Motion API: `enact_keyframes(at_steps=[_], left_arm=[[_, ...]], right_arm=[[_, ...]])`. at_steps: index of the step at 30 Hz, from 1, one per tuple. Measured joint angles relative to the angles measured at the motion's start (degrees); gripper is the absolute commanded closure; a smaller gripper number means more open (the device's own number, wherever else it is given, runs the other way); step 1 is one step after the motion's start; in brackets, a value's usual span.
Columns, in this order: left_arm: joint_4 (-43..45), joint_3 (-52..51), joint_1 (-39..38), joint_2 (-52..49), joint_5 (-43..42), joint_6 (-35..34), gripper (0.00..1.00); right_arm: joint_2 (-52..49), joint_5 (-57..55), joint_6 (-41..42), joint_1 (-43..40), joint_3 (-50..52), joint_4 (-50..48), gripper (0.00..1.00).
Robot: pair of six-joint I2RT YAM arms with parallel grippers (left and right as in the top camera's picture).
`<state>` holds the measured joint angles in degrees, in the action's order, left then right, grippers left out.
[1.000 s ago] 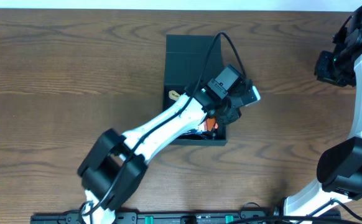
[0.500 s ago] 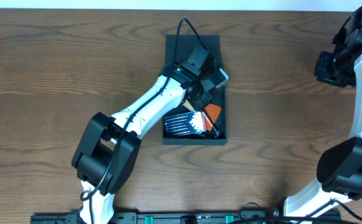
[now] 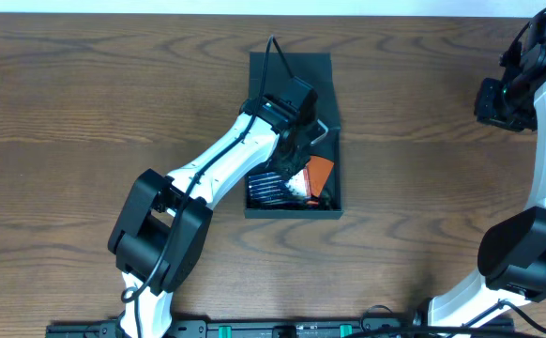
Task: Pack container
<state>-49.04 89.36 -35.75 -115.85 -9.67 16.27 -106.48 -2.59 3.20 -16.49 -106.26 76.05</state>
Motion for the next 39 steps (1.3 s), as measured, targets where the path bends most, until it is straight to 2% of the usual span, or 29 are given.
enact_keyframes(at_steps=[8, 12, 20, 23, 25, 26, 27, 28, 30, 32, 34, 36, 38, 39], left_arm=[[-3.26, -0.02, 0.39, 0.00, 0.94, -2.62, 0.94], [-2.40, -0.02, 0.39, 0.00, 1.16, -2.84, 0.94], [-2.82, -0.02, 0.39, 0.00, 1.57, -2.99, 0.94], [-3.06, -0.02, 0.39, 0.00, 2.23, -3.02, 0.94], [-3.06, -0.02, 0.39, 0.04, 2.82, -3.02, 0.93], [-3.06, -0.02, 0.39, 0.15, 3.26, -2.99, 0.85], [-3.08, -0.02, 0.39, 0.39, 3.87, -2.80, 0.68], [-3.19, -0.04, 0.39, 0.81, 4.55, -2.89, 0.59], [-3.39, -0.11, 0.39, 2.40, 5.62, -2.97, 0.45], [-3.45, -0.20, 0.39, 5.40, 6.56, -3.21, 0.34], [-3.37, -0.20, 0.39, 9.07, 7.32, -3.34, 0.28], [-3.26, -0.20, 0.46, 13.44, 8.35, -3.61, 0.26], [-3.19, -0.20, 0.76, 17.55, 8.85, -3.91, 0.26], [-3.04, -0.20, 1.20, 19.65, 8.98, -4.20, 0.30]], right_arm=[[0.00, 0.00, 0.00, 0.00, 0.00, 0.07, 0.71], [0.00, 0.00, -0.17, 0.00, 0.00, 0.09, 0.64], [0.00, 0.02, -0.31, 0.00, 0.00, 0.44, 0.62], [0.00, 0.00, -0.22, 0.00, 0.00, 0.44, 0.52], [0.00, 0.02, -0.44, 0.00, 0.00, 0.44, 0.49], [0.00, 0.04, -0.50, 0.00, 0.00, 0.42, 0.45], [0.00, 0.04, -0.48, 0.00, 0.00, 0.42, 0.42], [0.00, 0.07, -0.46, 0.00, 0.00, 0.44, 0.39], [0.00, 0.07, -0.63, 0.00, 0.00, 0.42, 0.33], [0.00, 0.31, -0.57, 0.00, 0.00, 0.39, 0.21], [0.00, 1.18, -0.48, 0.00, 0.02, 0.11, 0.18], [0.00, 2.69, -0.79, 0.00, 0.04, -0.63, 0.20], [0.00, 5.11, -0.87, 0.00, 0.04, -1.68, 0.28], [0.00, 6.69, -0.74, 0.00, 0.04, -2.34, 0.39]])
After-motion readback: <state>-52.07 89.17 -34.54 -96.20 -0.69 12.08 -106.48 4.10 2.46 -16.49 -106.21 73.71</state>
